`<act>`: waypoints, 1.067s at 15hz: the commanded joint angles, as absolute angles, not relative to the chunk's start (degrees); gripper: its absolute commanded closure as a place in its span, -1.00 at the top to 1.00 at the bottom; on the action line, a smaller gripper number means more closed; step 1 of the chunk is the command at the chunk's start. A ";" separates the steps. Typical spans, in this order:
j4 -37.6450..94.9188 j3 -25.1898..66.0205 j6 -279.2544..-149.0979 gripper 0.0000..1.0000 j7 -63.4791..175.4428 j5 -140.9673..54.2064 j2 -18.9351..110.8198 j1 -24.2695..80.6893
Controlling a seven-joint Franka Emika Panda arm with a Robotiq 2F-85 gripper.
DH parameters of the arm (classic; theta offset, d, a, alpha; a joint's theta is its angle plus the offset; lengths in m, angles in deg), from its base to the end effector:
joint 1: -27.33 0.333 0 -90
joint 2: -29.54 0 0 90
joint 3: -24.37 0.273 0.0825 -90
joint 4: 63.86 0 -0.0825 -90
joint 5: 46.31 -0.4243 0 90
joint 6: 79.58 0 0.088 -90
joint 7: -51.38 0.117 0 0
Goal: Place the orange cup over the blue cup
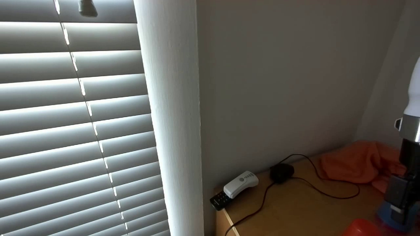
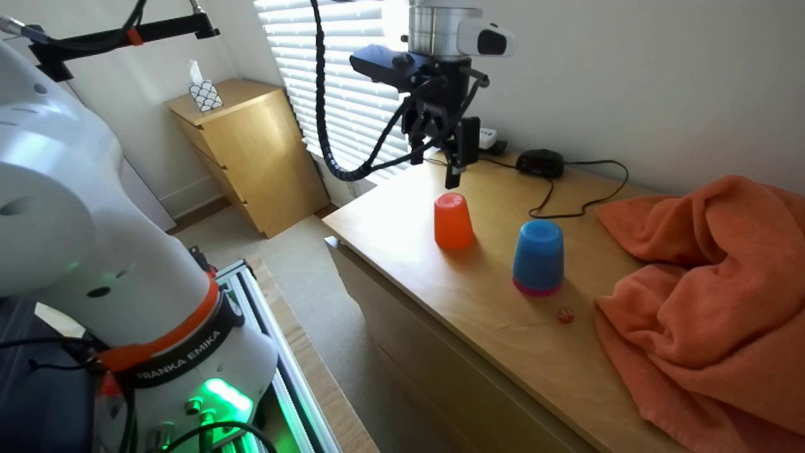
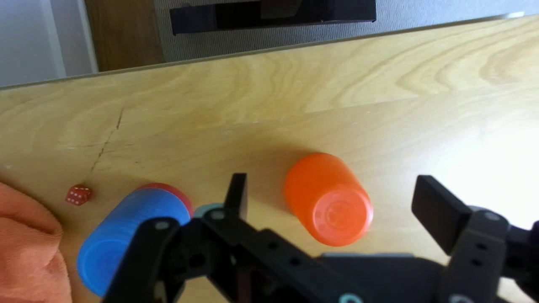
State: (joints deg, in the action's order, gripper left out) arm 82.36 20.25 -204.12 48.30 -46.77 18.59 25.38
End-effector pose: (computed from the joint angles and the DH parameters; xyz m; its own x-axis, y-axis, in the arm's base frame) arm 0.4487 -0.0455 0.2418 0.9813 -0.0511 -0.1854 -0.0575 -0.9979 -0.0293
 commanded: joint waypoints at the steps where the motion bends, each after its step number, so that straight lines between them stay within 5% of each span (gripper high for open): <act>1: 78.59 21.55 -206.99 1.00 49.71 -47.58 26.28 25.84; 15: 71.54 23.29 -208.56 1.00 50.70 -47.25 40.00 26.22; 16: 71.32 23.32 -208.55 0.50 50.52 -47.39 40.38 26.18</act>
State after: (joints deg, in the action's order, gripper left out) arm 72.48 23.12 -208.54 49.93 -46.82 38.63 26.15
